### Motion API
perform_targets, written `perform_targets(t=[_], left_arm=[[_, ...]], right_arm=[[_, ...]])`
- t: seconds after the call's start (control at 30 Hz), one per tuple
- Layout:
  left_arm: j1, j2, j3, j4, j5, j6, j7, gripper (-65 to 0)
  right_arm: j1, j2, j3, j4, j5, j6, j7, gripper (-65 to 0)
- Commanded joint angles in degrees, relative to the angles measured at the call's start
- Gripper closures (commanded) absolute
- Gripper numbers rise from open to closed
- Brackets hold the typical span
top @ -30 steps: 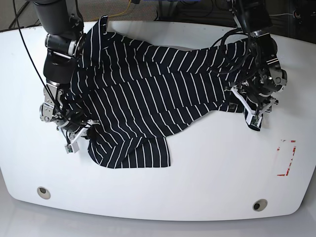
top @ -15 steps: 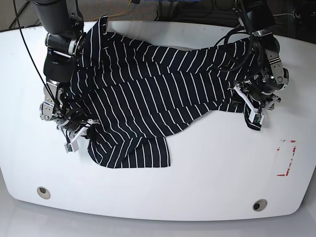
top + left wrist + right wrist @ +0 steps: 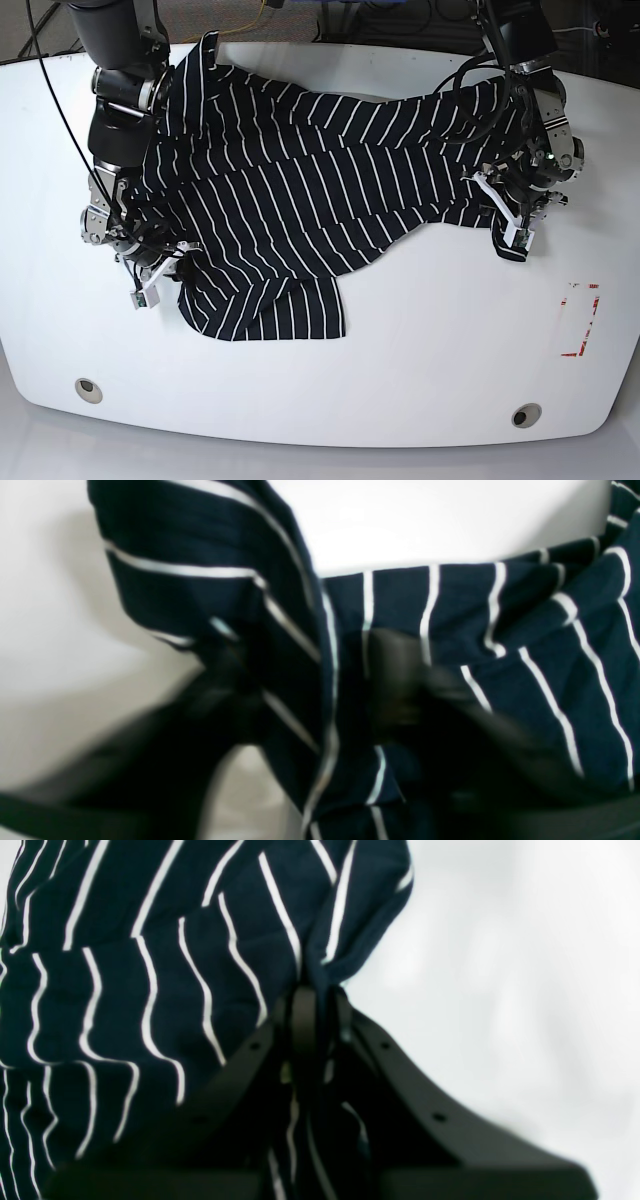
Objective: Layout the t-shirt on the table in an organized manner, then fold the t-shirt properly
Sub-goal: 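Drag the shirt with both grippers apart to spread it flat, then pull both held edges outward and lower them onto the table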
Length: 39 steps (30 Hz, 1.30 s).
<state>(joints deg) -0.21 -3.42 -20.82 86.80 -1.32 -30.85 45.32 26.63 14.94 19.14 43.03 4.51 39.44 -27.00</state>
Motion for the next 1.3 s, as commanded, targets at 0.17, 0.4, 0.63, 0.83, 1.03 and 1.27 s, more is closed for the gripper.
perform_targets(t=[0.17,0.4,0.63,0.83,1.03,1.27], left_arm=[[-1.59,-0.58,-0.15,0.89,-0.74,0.13,-1.06,-3.2],[-1.77,-0.58,-1.12,3.52,-0.83,0.13,-1.58,-2.9],[-4.14,-0.58,-2.52,5.99,-0.83,-0.14,-2.73,-2.9],[-6.34,-1.90,-2.43,5.72,-0.83,-0.14,-2.73,-2.9],[-7.92,-2.16,-2.43,5.72,-0.83,-0.23,-2.73,-2.7],[-8.28,-3.39,-2.43,5.72,-0.83,-0.23,-2.64,-2.7]], right_arm=[[0.84,0.58,0.07,0.45,-0.78,0.25,-1.17,-2.9],[0.75,0.84,0.25,0.45,-0.69,0.16,-1.17,-2.9],[0.75,2.25,0.42,0.45,-0.60,-0.10,-1.17,-2.9],[0.75,3.57,1.13,0.45,-0.60,-0.10,-1.00,-2.9],[0.75,4.62,3.77,0.45,-0.95,-0.10,-1.00,-2.9],[0.66,6.12,3.94,0.45,-0.95,-0.19,-1.00,-2.9]])
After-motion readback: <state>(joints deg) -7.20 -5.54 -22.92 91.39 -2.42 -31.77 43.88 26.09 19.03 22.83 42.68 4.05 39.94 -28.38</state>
